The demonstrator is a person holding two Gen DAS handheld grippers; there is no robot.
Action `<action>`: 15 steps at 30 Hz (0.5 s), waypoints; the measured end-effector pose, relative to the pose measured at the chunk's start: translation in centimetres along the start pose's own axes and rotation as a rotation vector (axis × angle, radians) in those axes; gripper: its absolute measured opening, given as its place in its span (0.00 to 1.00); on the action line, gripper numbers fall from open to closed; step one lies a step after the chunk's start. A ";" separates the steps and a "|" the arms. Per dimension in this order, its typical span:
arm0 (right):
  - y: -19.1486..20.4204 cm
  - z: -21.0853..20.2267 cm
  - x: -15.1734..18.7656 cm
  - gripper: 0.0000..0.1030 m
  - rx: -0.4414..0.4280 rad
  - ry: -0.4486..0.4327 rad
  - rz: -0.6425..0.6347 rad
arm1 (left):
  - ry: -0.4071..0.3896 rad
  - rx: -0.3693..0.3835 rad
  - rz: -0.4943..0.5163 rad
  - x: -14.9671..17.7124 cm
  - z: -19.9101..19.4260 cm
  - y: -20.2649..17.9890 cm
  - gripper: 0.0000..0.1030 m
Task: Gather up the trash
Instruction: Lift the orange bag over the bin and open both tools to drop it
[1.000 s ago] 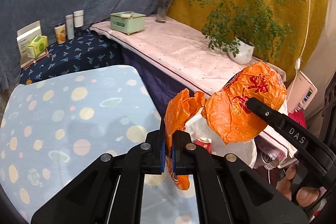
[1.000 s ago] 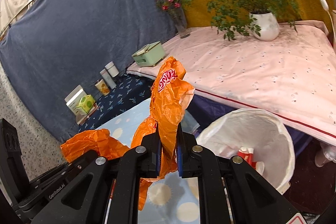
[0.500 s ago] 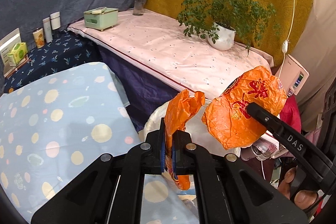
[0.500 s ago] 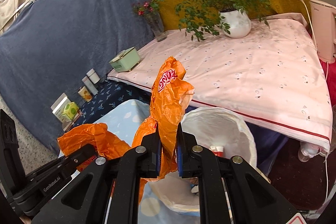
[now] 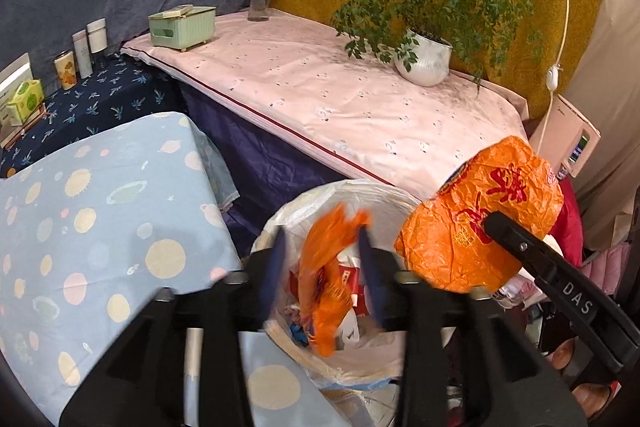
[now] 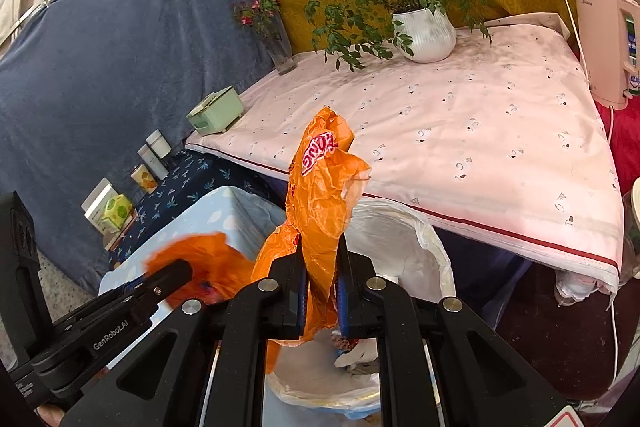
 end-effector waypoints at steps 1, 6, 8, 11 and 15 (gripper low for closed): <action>0.0 0.2 0.0 0.11 0.000 0.002 -0.002 | -0.014 -0.007 0.000 0.0 -0.1 0.1 0.53; 0.6 0.6 0.1 0.13 0.008 0.003 -0.023 | -0.014 -0.018 0.000 -0.1 0.1 0.7 0.53; 1.0 0.8 0.2 0.16 0.005 0.003 -0.033 | -0.014 -0.030 -0.004 0.0 -0.1 1.2 0.55; 1.5 1.0 0.2 0.16 0.006 0.004 -0.041 | -0.016 -0.049 -0.018 0.1 -0.4 2.1 0.57; 2.4 1.2 0.5 0.17 0.000 0.009 -0.051 | -0.022 -0.069 -0.033 0.3 -1.1 3.1 0.58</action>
Point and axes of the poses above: each gripper's, at about its wrist camera, not at the fingertips, and z roughly the way its jaws point, y to its left, x to its underside, the point moved 1 cm from there along z, roughly the way its jaws point, and after that the axes turned 15 degrees about x, right-handed, at the moved point
